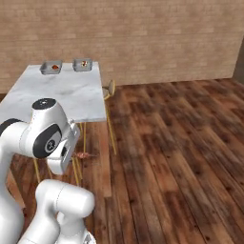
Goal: Place the cold items (tomato and mushroom) from the fridge in one tupperware on the dining counter. Place the warm items (kebab skewer and hot dog) in the stove area in another tupperware.
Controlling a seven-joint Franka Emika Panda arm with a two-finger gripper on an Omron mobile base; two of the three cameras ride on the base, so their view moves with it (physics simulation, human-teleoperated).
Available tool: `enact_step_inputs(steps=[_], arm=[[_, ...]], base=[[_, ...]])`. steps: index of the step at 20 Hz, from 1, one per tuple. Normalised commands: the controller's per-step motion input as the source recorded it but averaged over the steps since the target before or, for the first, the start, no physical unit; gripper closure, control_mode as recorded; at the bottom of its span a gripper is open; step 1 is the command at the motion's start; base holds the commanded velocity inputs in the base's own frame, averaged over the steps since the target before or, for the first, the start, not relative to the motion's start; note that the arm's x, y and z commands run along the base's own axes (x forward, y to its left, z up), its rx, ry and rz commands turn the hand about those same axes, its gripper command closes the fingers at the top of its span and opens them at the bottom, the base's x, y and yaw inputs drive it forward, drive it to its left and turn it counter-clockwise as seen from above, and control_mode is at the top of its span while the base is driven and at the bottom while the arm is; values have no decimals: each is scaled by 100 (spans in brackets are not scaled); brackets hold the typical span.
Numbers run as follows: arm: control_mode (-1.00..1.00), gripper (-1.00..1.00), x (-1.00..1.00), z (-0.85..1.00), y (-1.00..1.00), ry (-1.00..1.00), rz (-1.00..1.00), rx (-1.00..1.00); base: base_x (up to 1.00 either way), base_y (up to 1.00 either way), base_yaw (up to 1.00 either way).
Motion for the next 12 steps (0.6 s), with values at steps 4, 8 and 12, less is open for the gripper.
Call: enact_step_inputs(steps=[4,8,12], arm=[[100,100,0,0,0,0,0,0],[100,100,0,0,0,0,0,0],[100,100,0,0,0,0,0,0]], base=[[100,-4,4],[100,-43,7],[97,-97,26]])
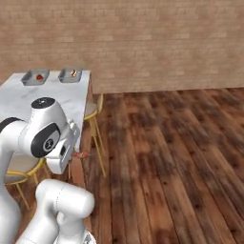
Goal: Place the cold items (tomato and mushroom) from the fridge in one tupperware on the dining counter. Place the warm items (kebab skewer and hot dog) in the stove area in another tupperware.
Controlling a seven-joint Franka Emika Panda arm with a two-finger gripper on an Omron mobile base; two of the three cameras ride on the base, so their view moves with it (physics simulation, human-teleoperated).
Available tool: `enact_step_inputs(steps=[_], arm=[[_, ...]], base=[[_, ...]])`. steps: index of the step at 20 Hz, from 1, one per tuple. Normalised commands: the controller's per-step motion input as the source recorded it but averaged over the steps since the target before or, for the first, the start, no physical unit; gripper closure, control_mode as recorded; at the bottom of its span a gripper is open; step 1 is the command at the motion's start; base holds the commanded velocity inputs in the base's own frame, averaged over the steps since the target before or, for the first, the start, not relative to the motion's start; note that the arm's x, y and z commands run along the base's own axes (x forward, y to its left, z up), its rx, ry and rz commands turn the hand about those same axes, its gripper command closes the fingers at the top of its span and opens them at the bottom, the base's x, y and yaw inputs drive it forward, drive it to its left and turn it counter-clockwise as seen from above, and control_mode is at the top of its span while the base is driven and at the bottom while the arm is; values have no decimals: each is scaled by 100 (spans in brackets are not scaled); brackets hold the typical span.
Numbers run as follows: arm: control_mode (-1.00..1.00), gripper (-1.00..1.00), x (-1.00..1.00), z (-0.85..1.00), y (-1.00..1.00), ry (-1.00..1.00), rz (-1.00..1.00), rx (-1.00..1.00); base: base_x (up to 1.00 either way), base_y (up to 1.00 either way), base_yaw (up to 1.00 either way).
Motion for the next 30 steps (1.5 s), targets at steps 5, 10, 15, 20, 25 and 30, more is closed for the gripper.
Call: enact_step_inputs(steps=[5,10,15,20,25,30], arm=[[100,100,0,0,0,0,0,0],[100,100,0,0,0,0,0,0],[100,100,0,0,0,0,0,0],[100,100,0,0,0,0,0,0],[100,100,0,0,0,0,0,0],[100,100,0,0,0,0,0,0]], base=[[97,-100,37],[97,-100,44],[88,-78,68],[90,-39,82],[76,-41,84],[0,-95,65]])
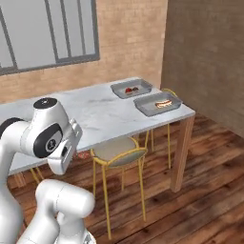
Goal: Place the cold items (tomato and mushroom) from the fridge in one tupperware on the dining counter. Place the warm items (kebab skewer and hot dog) in the stove area in another tupperware.
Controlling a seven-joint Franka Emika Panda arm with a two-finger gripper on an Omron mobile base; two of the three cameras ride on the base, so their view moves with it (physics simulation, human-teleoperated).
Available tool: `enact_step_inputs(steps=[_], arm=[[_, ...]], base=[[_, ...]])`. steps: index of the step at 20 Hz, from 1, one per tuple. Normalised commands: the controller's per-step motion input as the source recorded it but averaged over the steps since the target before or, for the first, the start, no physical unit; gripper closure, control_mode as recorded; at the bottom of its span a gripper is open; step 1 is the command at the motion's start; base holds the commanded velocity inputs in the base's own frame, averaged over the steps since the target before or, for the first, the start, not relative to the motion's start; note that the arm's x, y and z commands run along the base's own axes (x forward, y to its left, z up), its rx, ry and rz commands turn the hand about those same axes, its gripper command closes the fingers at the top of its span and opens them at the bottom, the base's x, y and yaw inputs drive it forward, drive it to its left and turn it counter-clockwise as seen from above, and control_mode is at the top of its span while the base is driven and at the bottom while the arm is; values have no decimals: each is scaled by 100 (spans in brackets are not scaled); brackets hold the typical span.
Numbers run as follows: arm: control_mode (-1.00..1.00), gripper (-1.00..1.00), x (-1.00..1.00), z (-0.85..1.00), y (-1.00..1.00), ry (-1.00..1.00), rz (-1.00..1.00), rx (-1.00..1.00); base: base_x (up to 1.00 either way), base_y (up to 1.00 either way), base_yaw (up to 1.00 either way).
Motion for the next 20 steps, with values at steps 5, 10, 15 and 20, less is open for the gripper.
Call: enact_step_inputs(steps=[5,10,15,20], arm=[[100,100,0,0,0,0,0,0],[100,100,0,0,0,0,0,0],[100,100,0,0,0,0,0,0],[100,100,0,0,0,0,0,0]], base=[[-7,-100,50],[-4,-100,47],[1,-100,48],[20,-100,38]])
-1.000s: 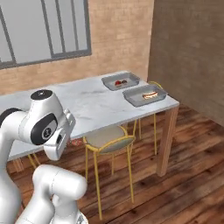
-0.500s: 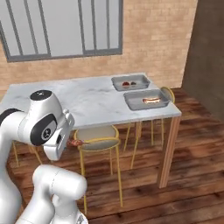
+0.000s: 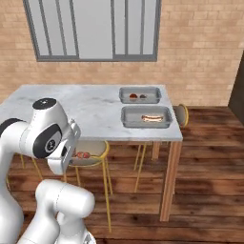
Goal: Place the cold items (tomato and mushroom) from the fridge in one tupperware on the dining counter. Place the warm items (kebab skewer and hot dog) in the stove area in another tupperware.
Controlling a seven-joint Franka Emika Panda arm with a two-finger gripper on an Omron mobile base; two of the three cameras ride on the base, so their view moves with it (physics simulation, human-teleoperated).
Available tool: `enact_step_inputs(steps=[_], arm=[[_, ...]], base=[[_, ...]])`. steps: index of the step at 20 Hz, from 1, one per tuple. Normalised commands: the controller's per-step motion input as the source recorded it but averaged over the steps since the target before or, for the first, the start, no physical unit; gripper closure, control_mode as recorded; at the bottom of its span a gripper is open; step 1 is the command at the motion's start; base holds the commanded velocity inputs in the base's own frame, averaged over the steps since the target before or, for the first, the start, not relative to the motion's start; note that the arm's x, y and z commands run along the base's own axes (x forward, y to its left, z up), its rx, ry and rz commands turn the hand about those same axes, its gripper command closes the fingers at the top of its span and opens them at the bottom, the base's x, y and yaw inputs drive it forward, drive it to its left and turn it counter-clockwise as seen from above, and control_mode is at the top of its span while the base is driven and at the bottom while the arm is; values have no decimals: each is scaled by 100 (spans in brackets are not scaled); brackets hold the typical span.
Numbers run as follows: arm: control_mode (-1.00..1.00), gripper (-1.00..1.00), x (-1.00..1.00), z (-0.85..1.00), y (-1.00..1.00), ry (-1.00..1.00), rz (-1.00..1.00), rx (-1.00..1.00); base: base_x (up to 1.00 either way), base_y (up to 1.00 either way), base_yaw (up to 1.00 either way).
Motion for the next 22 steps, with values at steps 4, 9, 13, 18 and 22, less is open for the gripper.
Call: enact_step_inputs(steps=[4,9,13,18,22], arm=[[100,100,0,0,0,0,0,0],[100,100,0,0,0,0,0,0],[100,100,0,0,0,0,0,0],[100,100,0,0,0,0,0,0],[100,100,0,0,0,0,0,0]], base=[[37,-100,16],[48,-67,-4],[50,-18,-10],[81,-3,11],[66,-20,15]])
